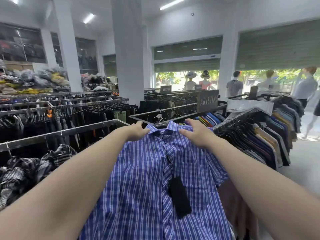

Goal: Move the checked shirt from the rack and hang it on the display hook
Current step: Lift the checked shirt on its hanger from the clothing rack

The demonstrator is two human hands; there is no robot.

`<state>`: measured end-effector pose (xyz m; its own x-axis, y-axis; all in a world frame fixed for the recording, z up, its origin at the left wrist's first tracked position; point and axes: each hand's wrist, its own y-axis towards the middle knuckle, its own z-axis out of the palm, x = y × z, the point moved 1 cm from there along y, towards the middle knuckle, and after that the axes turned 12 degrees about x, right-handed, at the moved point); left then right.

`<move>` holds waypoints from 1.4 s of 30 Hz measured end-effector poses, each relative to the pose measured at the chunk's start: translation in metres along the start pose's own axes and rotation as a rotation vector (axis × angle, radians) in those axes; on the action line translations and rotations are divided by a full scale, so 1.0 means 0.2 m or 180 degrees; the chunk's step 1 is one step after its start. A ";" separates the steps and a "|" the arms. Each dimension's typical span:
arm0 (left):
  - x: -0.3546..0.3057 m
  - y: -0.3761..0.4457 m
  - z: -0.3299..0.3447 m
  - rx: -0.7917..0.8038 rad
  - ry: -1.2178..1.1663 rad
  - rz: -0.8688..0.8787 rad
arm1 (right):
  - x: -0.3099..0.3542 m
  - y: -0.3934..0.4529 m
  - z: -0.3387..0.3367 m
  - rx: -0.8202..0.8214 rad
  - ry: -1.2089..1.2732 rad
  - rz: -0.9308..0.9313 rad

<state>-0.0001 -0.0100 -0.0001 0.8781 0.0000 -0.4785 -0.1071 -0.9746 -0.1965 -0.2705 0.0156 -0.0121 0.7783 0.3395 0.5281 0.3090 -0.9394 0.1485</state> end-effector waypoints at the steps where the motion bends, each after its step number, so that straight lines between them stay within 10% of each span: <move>1: 0.00 0.03 0.01 0.0080 0.0094 -0.0071 | -0.02 0.03 0.00 0.0011 -0.0003 0.0018; 17: 0.14 0.29 0.05 0.0123 0.0171 -0.0241 | -0.17 0.24 0.11 0.0024 -0.1108 0.0120; 42: 0.12 0.16 0.13 -0.0643 0.0695 -0.0015 | 0.02 -0.73 0.83 -0.0846 0.0014 0.0165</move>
<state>0.0058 -0.0363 -0.0405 0.9602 -0.0223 -0.2783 -0.0271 -0.9995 -0.0135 -0.2213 0.1613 -0.1709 0.7867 0.2910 0.5444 0.1140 -0.9352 0.3352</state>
